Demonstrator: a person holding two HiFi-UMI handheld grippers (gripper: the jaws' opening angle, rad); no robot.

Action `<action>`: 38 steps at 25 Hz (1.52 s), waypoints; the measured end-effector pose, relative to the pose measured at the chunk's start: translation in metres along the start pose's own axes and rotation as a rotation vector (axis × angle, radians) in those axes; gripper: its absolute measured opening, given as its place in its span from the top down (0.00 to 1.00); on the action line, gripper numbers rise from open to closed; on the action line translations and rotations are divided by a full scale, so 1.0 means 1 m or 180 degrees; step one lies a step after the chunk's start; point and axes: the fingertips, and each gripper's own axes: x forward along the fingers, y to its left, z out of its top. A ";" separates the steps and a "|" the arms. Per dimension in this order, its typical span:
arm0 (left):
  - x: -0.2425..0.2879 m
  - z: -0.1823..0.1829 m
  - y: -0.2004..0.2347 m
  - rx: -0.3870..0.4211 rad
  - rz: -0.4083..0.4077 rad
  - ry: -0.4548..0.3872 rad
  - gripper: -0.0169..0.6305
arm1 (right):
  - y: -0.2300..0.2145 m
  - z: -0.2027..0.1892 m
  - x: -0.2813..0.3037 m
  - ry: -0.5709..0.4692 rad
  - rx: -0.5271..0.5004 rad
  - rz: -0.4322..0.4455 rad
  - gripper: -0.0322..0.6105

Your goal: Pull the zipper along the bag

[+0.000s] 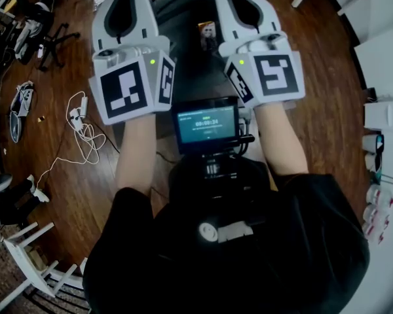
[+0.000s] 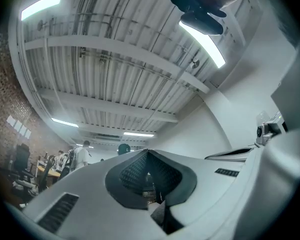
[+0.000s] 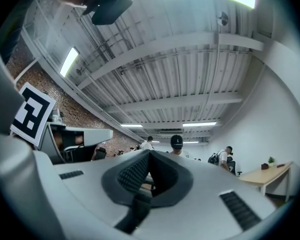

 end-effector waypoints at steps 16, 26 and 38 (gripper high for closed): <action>-0.174 0.054 -0.153 0.0086 -0.0034 0.0117 0.97 | 0.025 0.064 -0.234 -0.0243 -0.0027 0.0138 0.94; -0.306 0.118 -0.218 0.0148 0.0000 0.0169 0.97 | 0.095 0.112 -0.370 -0.0281 0.0136 0.0172 0.94; -0.312 0.102 -0.213 0.0023 0.0179 0.0376 0.97 | 0.120 0.103 -0.365 -0.0009 0.0181 0.0245 0.94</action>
